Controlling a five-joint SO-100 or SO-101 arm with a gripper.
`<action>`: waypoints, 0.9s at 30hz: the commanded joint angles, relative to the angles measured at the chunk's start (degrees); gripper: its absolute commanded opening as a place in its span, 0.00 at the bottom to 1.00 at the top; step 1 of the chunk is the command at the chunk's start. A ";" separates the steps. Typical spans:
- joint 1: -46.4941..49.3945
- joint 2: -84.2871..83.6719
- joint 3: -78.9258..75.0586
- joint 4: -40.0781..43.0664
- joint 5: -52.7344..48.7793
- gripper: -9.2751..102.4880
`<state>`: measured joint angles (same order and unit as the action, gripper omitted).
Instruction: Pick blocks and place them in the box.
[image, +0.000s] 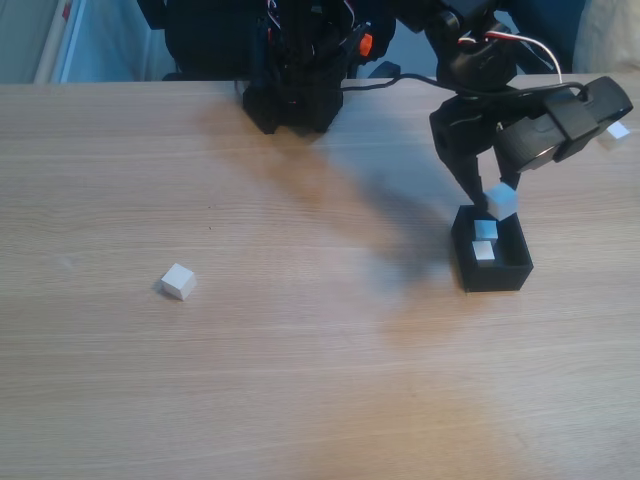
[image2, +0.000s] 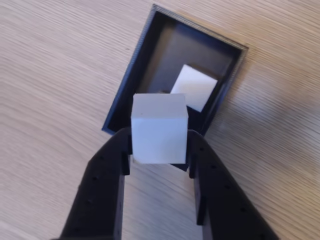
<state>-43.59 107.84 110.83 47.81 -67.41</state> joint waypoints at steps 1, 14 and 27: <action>-0.09 0.26 -3.52 -1.41 0.70 0.21; 11.25 11.43 2.11 7.38 -5.98 0.22; 44.74 18.90 9.14 9.23 -15.21 0.20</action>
<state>-4.83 125.77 121.64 57.13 -84.02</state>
